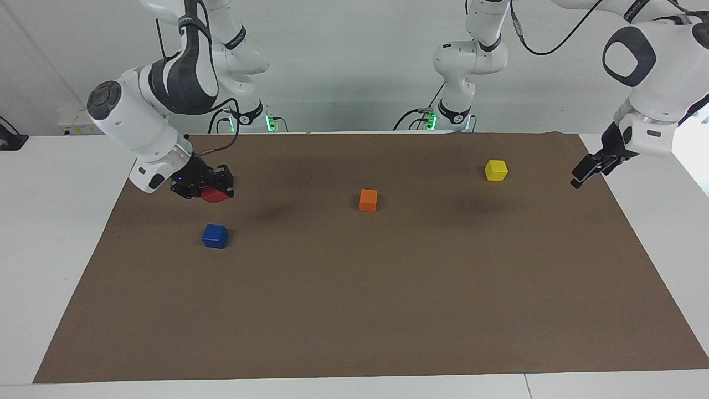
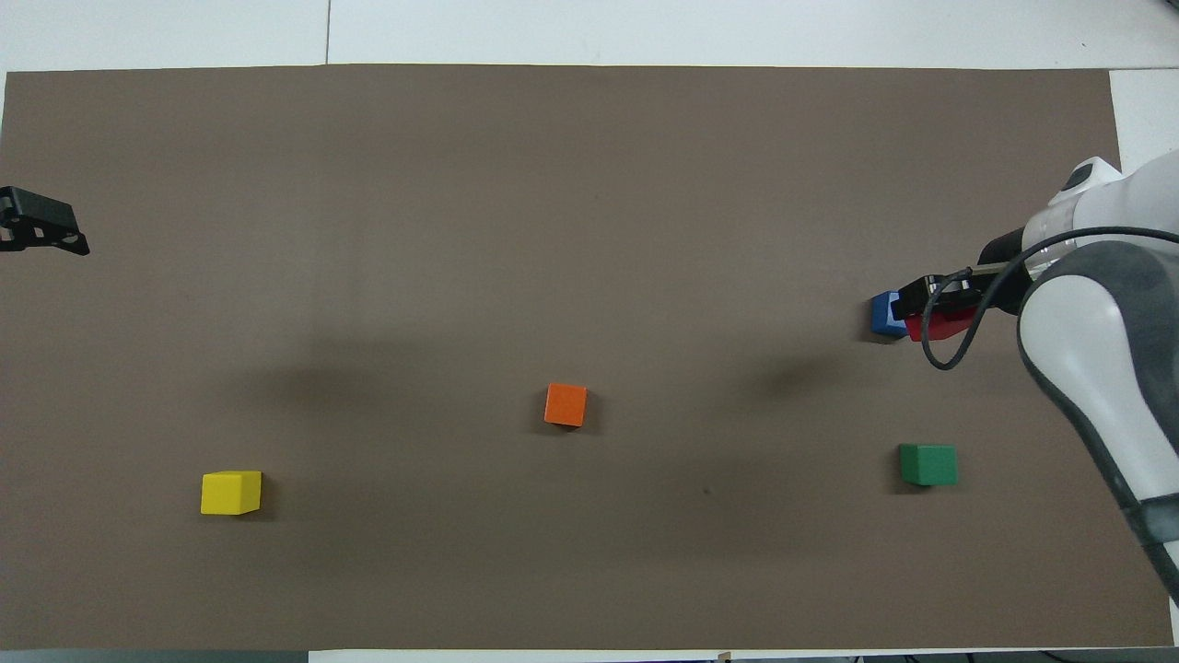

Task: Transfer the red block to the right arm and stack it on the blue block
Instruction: 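Lower the red cube onto the blue cube with the right gripper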

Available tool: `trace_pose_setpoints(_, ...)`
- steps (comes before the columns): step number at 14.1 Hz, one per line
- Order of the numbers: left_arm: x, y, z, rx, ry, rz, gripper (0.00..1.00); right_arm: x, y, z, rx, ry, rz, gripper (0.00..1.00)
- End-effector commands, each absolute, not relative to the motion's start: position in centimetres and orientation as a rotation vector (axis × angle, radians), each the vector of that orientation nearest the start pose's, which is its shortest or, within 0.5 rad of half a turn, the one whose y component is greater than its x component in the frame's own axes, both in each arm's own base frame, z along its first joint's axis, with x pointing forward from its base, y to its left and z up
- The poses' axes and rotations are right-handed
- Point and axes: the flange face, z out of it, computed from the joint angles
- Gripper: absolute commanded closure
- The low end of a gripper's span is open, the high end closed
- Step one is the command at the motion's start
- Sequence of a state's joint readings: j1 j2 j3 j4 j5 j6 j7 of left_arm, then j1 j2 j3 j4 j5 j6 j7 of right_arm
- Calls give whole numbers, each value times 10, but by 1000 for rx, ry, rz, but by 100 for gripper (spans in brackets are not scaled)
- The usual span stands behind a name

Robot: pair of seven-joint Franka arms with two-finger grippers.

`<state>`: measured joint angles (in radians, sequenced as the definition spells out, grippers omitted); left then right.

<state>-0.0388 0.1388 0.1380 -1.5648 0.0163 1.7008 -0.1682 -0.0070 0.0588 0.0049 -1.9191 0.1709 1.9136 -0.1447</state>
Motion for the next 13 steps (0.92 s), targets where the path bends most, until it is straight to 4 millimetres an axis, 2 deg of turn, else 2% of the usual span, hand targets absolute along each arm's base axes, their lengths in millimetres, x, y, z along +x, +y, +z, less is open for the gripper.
trace_pose_setpoints(1,598,29,545,-3064,-244,77,0,563,16,436,-3093,-84,-48,100)
trace_pose_setpoints(3,593,11,541,-3079,-192,87,0,566,11,420,-3164,-100,-143,100)
trace_pose_setpoints(6,581,-17,538,-3088,-66,104,0,570,11,393,-3234,-23,-236,100)
trace_pose_setpoints(7,582,-22,541,-3091,-19,91,0,572,4,387,-3233,10,-241,100)
trace_pose_setpoints(9,592,-16,546,-3096,55,-27,0,576,2,372,-3227,76,-238,100)
trace_pose_setpoints(13,602,-23,547,-3121,26,-123,0,568,3,349,-3215,133,-247,100)
